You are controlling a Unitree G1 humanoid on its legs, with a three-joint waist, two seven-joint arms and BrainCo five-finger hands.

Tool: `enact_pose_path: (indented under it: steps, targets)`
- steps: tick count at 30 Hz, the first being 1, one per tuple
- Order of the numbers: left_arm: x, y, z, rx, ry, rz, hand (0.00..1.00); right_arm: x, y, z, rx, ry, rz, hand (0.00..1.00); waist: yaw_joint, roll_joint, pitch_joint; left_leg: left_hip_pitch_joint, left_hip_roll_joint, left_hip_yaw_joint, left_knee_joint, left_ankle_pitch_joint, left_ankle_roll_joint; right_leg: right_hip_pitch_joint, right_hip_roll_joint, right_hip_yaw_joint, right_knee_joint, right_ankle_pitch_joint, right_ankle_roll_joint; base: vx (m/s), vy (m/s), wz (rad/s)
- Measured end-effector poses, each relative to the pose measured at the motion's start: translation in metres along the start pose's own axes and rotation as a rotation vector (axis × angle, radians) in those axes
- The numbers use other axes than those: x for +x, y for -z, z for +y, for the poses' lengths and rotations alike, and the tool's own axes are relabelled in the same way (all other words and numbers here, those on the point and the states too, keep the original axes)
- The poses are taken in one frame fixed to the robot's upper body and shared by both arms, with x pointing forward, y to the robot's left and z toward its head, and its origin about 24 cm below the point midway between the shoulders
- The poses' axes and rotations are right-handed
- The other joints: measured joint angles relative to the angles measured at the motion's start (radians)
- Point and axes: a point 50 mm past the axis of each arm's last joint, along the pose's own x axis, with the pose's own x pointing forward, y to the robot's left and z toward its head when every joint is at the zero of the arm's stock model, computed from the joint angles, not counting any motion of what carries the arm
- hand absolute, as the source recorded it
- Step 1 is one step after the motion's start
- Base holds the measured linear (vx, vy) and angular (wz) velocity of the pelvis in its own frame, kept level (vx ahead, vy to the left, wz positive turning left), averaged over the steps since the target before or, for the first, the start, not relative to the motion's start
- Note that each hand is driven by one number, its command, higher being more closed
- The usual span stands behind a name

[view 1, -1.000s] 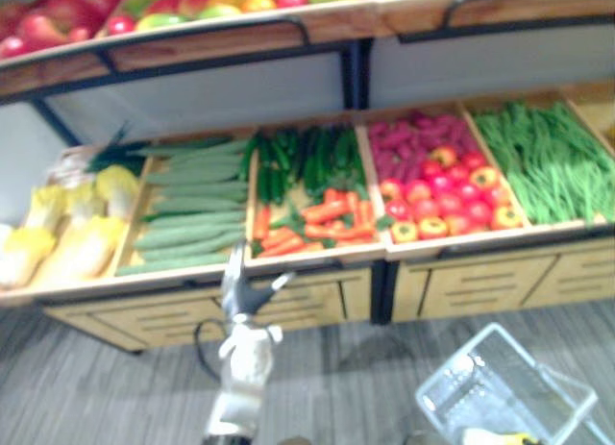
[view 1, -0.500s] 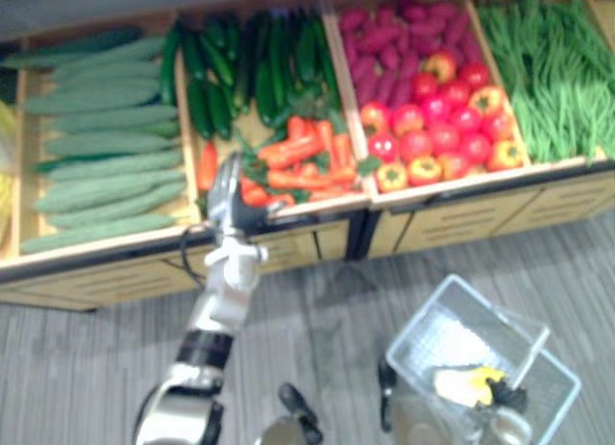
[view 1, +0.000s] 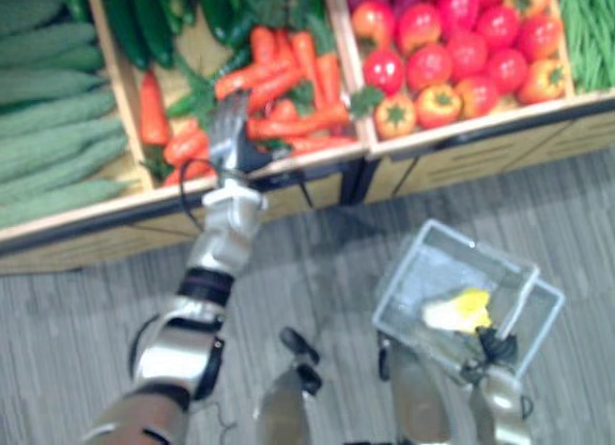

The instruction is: Pick vegetable in the basket

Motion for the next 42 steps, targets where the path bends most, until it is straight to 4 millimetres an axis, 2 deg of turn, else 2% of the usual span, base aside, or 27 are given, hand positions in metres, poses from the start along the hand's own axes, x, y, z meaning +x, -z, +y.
enact_pose_path:
  steps: [2,3,6,12,16,20,22,23,24,25,27,28,29,30,31,32,33,35,36,37,38,39,40,41,42]
  targets:
    - [0.013,0.0,0.012,0.018,-0.037,0.003,1.0,0.004,-0.012,0.004,0.018,-0.01,-0.043,1.0,0.0,-0.001,0.027,-0.02,-0.001,0.006,0.003,0.001,0.002,-0.022,0.0,0.008,-0.002,0.005,0.001,-0.02,-0.027,-0.12]
    - [0.023,-0.001,0.024,0.02,-0.077,0.005,1.0,0.005,-0.017,0.007,0.034,-0.019,-0.058,1.0,0.002,-0.001,0.036,-0.031,0.005,0.023,0.003,0.001,0.002,-0.037,0.005,0.011,-0.006,0.018,0.001,-0.02,-0.039,-0.14]
    - [0.035,0.009,0.04,0.045,-0.074,0.038,1.0,0.004,-0.027,0.016,0.05,-0.055,-0.096,1.0,-0.001,0.0,0.037,-0.046,0.026,0.051,0.009,0.003,0.004,-0.054,0.028,0.035,-0.037,0.07,0.001,-0.01,-0.037,-0.29]
    - [0.041,0.019,0.055,0.1,-0.049,0.058,1.0,0.002,-0.037,0.015,0.084,-0.077,-0.137,1.0,-0.006,0.0,0.037,-0.042,0.036,0.061,0.022,0.002,0.004,-0.045,0.036,0.055,-0.057,0.076,0.008,0.02,-0.044,-0.09]
    - [0.028,0.005,0.048,0.121,-0.037,-0.039,1.0,-0.005,-0.026,0.0,0.066,-0.05,-0.109,1.0,-0.008,0.004,0.035,0.047,0.045,0.047,0.018,0.002,0.004,0.07,0.038,0.024,-0.083,0.076,0.009,0.02,-0.029,0.11]
    - [0.017,-0.023,0.065,0.102,-0.16,-0.181,1.0,-0.015,-0.009,-0.016,0.036,-0.017,-0.065,1.0,-0.004,0.008,0.033,0.099,0.048,0.013,0.013,0.002,0.005,0.155,0.034,-0.037,-0.087,0.071,0.003,-0.01,0.005,0.39]
    - [0.001,-0.029,0.073,0.079,-0.228,-0.234,1.0,-0.02,-0.001,-0.022,0.026,-0.01,-0.035,1.0,-0.001,0.008,0.014,0.126,0.041,-0.017,0.015,0.002,0.005,0.201,0.025,-0.063,-0.085,0.045,-0.011,-0.02,0.019,0.41]
    - [-0.006,-0.024,0.071,0.082,-0.231,-0.227,1.0,-0.021,0.002,-0.023,0.022,-0.011,-0.021,1.0,-0.001,0.006,-0.013,0.125,0.034,-0.019,0.012,0.0,0.006,0.202,0.02,-0.06,-0.085,0.029,-0.011,0.0,0.006,0.18]
    - [-0.024,-0.004,0.065,0.107,-0.214,-0.178,1.0,-0.025,0.012,-0.024,0.009,-0.021,0.018,1.0,-0.001,0.003,-0.074,0.134,0.015,-0.029,0.01,-0.004,0.003,0.216,0.015,-0.045,-0.099,-0.005,-0.008,0.04,-0.017,0.04]
    - [-0.031,0.003,0.064,0.125,-0.212,-0.16,1.0,-0.024,0.015,-0.023,0.005,-0.027,0.028,1.0,-0.001,0.006,-0.089,0.135,0.011,-0.037,0.024,-0.011,0.0,0.225,0.016,-0.036,-0.108,-0.007,-0.008,0.06,-0.053,-0.26]
    - [-0.053,0.021,0.069,0.152,-0.227,-0.112,1.0,-0.018,0.016,-0.013,-0.001,-0.064,0.038,1.0,0.005,0.003,-0.103,0.124,0.021,-0.202,0.114,-0.039,0.018,0.24,0.027,0.021,-0.109,-0.006,-0.01,0.03,-0.079,-0.63]
    - [-0.07,0.027,0.069,0.152,-0.217,-0.095,1.0,-0.016,0.014,-0.009,-0.021,-0.094,0.03,1.0,0.008,0.013,-0.114,0.101,0.019,-0.367,0.187,-0.09,0.037,0.245,0.037,0.061,-0.103,-0.006,-0.01,-0.03,0.028,-1.15]
    - [-0.088,0.028,0.064,0.126,-0.196,-0.083,1.0,-0.014,0.014,-0.009,-0.058,-0.112,0.028,1.0,0.026,0.036,-0.138,0.094,-0.008,-0.556,0.219,-0.163,-0.005,0.243,0.054,0.11,-0.102,-0.005,-0.007,-0.05,0.104,-1.3]
    - [-0.098,0.028,0.059,0.102,-0.179,-0.076,1.0,-0.013,0.016,-0.01,-0.073,-0.118,0.036,1.0,0.03,0.049,-0.154,0.104,-0.017,-0.624,0.213,-0.19,-0.017,0.243,0.069,0.132,-0.102,-0.004,-0.006,-0.04,0.179,-1.26]
    - [-0.114,0.022,0.044,0.039,-0.14,-0.059,1.0,-0.014,0.02,-0.013,-0.088,-0.125,0.055,1.0,0.022,0.071,-0.185,0.133,-0.022,-0.697,0.193,-0.226,-0.04,0.242,0.085,0.165,-0.104,0.002,0.004,-0.01,0.149,-0.91]
    - [-0.126,0.011,0.027,-0.04,-0.093,-0.063,1.0,-0.015,0.023,-0.014,-0.104,-0.128,0.063,1.0,0.016,0.068,-0.196,0.167,-0.035,-0.675,0.156,-0.242,-0.044,0.241,0.085,0.193,-0.107,0.011,0.019,0.0,0.139,-0.71]
    - [-0.132,0.004,0.018,-0.075,-0.062,-0.07,1.0,-0.016,0.023,-0.012,-0.1,-0.127,0.068,1.0,0.016,0.058,-0.198,0.18,-0.045,-0.657,0.142,-0.243,-0.044,0.235,0.078,0.211,-0.106,0.016,0.025,-0.04,0.152,-0.8]
    - [-0.162,-0.027,-0.015,-0.226,0.105,-0.128,1.0,-0.02,0.019,0.001,-0.052,-0.145,0.061,1.0,0.011,0.015,-0.211,0.185,-0.084,-0.572,0.147,-0.248,-0.027,0.194,0.048,0.28,-0.109,0.048,0.052,-0.09,0.156,-0.91]
    - [-0.169,-0.035,-0.023,-0.256,0.15,-0.145,1.0,-0.022,0.017,0.004,-0.042,-0.151,0.053,1.0,0.006,0.009,-0.21,0.185,-0.09,-0.551,0.157,-0.253,-0.018,0.187,0.044,0.275,-0.11,0.065,0.046,-0.1,0.136,-1.04]
    - [-0.181,-0.046,-0.037,-0.307,0.237,-0.162,1.0,-0.024,0.011,0.013,-0.032,-0.179,0.037,1.0,0.003,0.006,-0.209,0.183,-0.087,-0.505,0.177,-0.26,-0.007,0.158,0.053,0.207,-0.104,0.128,0.0,-0.15,0.112,-1.35]
    - [-0.188,-0.052,-0.047,-0.347,0.31,-0.169,1.0,-0.025,0.003,0.026,-0.034,-0.229,0.007,1.0,0.005,0.012,-0.209,0.185,-0.065,-0.452,0.163,-0.247,0.012,0.147,0.055,0.082,-0.144,0.196,-0.093,-0.13,0.089,-1.38]
    - [-0.19,-0.055,-0.05,-0.364,0.336,-0.178,1.0,-0.028,0.0,0.029,-0.042,-0.245,-0.013,1.0,0.001,0.012,-0.209,0.193,-0.067,-0.419,0.147,-0.244,0.016,0.149,0.044,-0.01,-0.144,0.185,-0.119,-0.16,0.044,-1.36]
    - [-0.193,-0.057,-0.055,-0.383,0.369,-0.176,1.0,-0.03,-0.006,0.037,-0.051,-0.276,-0.044,1.0,0.002,0.003,-0.201,0.224,-0.081,-0.351,0.132,-0.24,0.024,0.115,-0.009,-0.227,0.027,0.024,-0.162,-0.11,0.039,-1.24]
    - [-0.203,-0.054,-0.06,-0.4,0.416,-0.138,1.0,-0.033,-0.006,0.043,-0.064,-0.309,-0.05,1.0,0.002,0.001,-0.202,0.262,-0.09,-0.282,0.143,-0.243,0.028,0.117,-0.073,-0.396,0.173,-0.082,-0.174,-0.13,0.047,-1.36]
    - [-0.208,-0.053,-0.062,-0.416,0.437,-0.118,1.0,-0.035,-0.006,0.046,-0.076,-0.327,-0.054,1.0,0.003,-0.008,-0.204,0.28,-0.105,-0.247,0.158,-0.249,0.033,0.124,-0.087,-0.464,0.188,-0.086,-0.172,-0.14,0.057,-1.61]
